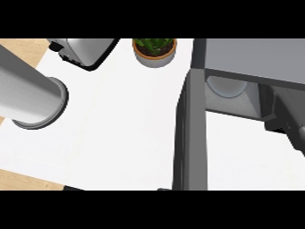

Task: Pick up the milk, place it into the microwave and close the microwave

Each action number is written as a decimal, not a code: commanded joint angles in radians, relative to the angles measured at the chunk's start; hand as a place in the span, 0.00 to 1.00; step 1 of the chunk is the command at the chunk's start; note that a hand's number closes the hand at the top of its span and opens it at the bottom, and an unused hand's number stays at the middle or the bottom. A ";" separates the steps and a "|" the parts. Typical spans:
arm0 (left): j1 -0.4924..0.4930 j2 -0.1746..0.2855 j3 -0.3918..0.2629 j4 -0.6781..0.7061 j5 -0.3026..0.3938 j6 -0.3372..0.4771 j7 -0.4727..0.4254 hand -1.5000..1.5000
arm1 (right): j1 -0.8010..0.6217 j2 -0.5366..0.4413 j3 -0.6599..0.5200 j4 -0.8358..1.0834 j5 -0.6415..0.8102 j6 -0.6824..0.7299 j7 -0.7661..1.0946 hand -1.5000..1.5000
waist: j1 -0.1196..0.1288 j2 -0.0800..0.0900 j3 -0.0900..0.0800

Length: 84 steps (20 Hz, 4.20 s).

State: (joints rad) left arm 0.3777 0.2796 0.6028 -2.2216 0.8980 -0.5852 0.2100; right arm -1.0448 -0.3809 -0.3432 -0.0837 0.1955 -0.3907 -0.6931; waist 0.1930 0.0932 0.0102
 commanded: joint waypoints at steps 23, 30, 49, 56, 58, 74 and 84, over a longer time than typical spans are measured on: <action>-0.078 0.018 -0.061 0.079 -0.082 -0.030 0.012 0.00 | -0.166 0.134 0.080 0.007 0.057 -0.020 0.160 0.00 | 0.027 -0.019 -0.009; -0.080 0.000 -0.097 0.095 -0.112 -0.034 0.022 0.00 | -0.181 0.169 0.059 -0.023 0.029 -0.053 0.112 0.00 | 0.001 -0.030 -0.008; -0.002 -0.174 -0.247 0.096 -0.282 -0.176 -0.050 0.00 | -0.068 0.110 0.018 -0.003 -0.017 0.203 0.025 0.00 | -0.124 -0.065 -0.008; -0.009 -0.167 -0.363 0.156 -0.330 -0.276 -0.012 0.00 | 0.039 0.183 -0.032 -0.029 -0.081 0.394 -0.098 0.00 | -0.151 -0.070 -0.008; -0.013 -0.190 -0.366 0.182 -0.391 -0.315 -0.044 0.00 | 0.061 0.179 -0.040 -0.030 -0.098 0.496 -0.090 0.00 | -0.170 -0.083 -0.009; -0.160 -0.279 -0.519 0.342 -0.765 -0.225 -0.192 1.00 | 0.475 0.332 0.074 -0.233 -0.079 0.554 -0.178 0.00 | -0.244 -0.113 -0.014; -0.292 -0.280 -0.658 0.489 -1.011 -0.137 -0.261 1.00 | 0.818 0.236 0.098 -0.494 -0.115 0.663 -0.239 0.00 | -0.275 -0.112 -0.016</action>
State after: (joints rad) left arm 0.1287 0.0007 -0.0068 -1.7910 -0.0269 -0.7367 -0.0200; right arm -0.3460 -0.1095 -0.2509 -0.4806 0.0981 0.2176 -0.9024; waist -0.0692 -0.0181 -0.0048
